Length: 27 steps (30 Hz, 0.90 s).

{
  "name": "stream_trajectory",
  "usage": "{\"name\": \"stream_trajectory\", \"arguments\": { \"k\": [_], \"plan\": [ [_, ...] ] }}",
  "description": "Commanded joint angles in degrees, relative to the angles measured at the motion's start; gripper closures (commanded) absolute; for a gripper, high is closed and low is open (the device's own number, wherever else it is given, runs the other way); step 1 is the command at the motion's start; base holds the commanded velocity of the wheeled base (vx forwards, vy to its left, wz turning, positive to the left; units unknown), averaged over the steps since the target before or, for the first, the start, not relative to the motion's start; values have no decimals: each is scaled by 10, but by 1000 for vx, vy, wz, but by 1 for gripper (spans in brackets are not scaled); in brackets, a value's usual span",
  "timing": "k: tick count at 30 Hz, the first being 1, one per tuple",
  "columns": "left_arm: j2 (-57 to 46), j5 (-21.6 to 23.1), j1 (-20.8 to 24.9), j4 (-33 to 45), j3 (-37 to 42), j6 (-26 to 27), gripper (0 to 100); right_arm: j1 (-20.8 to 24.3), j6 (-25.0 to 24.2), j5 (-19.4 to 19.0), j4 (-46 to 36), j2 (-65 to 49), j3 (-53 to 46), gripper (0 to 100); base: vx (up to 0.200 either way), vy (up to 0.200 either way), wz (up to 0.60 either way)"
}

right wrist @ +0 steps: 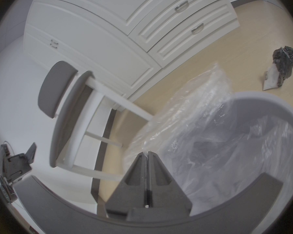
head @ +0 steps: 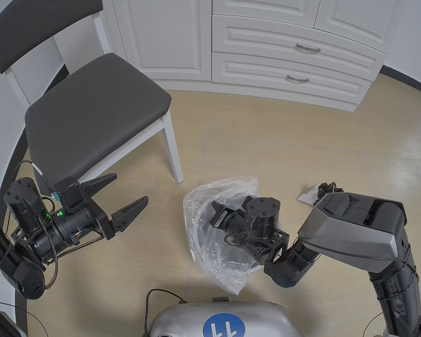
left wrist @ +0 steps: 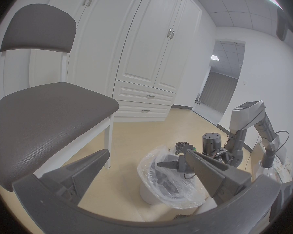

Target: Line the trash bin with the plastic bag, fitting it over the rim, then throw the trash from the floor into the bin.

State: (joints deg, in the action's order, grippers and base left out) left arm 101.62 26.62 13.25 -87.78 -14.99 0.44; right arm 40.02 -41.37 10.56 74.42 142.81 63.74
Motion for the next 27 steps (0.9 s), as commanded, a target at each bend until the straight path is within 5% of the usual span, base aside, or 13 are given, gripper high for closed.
{"name": "stream_trajectory", "arguments": {
  "k": [1, 18, 22, 27],
  "plan": [
    [0, 0, 1, 0, 1, 0, 0, -31, 0, -8, 0, 30, 3, 100, 0, 0, 0],
    [7, 0, 3, 0, -1, 0, 0, -93, 14, -27, 4, 33, 11, 100, 0, 0, 0],
    [9, 0, 3, 0, -3, 0, 0, -97, 39, -28, 13, -6, -26, 100, 0, 0, 0],
    [9, 0, 2, 0, -4, 0, 0, -115, 131, -31, 27, -71, -71, 100, 0, 0, 0]
  ]
}}
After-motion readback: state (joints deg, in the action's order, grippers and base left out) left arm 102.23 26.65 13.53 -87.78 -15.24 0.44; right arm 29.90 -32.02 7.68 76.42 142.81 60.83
